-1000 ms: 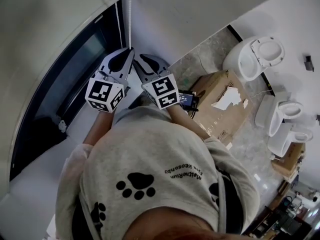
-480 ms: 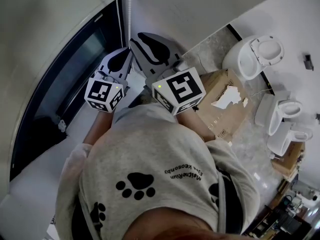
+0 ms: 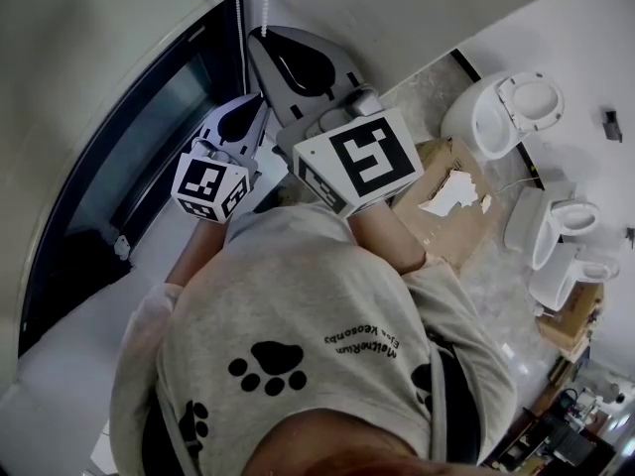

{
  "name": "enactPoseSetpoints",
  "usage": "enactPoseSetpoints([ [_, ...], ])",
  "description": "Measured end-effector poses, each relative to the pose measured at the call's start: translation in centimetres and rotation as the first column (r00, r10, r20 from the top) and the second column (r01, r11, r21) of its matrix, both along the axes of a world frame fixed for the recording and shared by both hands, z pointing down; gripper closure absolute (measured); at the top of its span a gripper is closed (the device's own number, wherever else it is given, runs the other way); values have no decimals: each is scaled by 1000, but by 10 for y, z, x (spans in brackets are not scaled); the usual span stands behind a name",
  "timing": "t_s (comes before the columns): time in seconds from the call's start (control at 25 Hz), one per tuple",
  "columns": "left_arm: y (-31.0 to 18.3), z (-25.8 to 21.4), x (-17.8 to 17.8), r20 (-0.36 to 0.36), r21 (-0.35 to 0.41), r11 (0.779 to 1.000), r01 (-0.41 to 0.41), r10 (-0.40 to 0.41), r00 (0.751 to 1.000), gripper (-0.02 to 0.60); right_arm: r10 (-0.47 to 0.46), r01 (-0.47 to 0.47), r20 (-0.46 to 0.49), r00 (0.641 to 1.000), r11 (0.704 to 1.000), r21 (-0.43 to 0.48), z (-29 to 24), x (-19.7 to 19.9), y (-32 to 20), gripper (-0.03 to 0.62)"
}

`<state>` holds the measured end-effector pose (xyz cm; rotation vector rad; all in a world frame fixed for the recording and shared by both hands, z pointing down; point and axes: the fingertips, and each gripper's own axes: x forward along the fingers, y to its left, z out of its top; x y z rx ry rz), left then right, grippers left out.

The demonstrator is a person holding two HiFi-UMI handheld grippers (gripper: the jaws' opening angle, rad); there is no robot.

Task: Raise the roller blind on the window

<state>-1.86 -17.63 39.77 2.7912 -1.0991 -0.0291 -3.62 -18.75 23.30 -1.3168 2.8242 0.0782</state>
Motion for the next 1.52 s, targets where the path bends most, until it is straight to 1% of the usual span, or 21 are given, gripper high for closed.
enactPoseSetpoints([
  [0.24,1,5,0,2,21,1000,5,-5,1000,572,7,-7,26,1000,1000,2,5,4,2,583],
  [0.48,0,34,0,6,-39,999,9,-9,1000,572,16,-16,-3,1000,999,-43,36,5,-2,583],
  [0.72,-1,65,-2,35,-90,996,15,-12,999,572,25,-27,-36,999,997,-76,67,4,-4,583],
  [0.92,1,90,-6,74,-121,993,16,-7,997,572,25,-32,-66,998,994,-107,92,1,-5,583],
  [1.08,4,109,-8,86,-157,987,16,-2,996,572,23,-33,-77,997,990,-135,112,0,-4,583],
  [1.24,7,122,-6,103,-177,984,8,10,995,572,21,-35,-88,996,988,-153,126,-1,-2,583],
  [1.52,14,144,-6,115,-231,973,13,14,993,572,18,-37,-108,994,982,-183,148,-2,2,583],
])
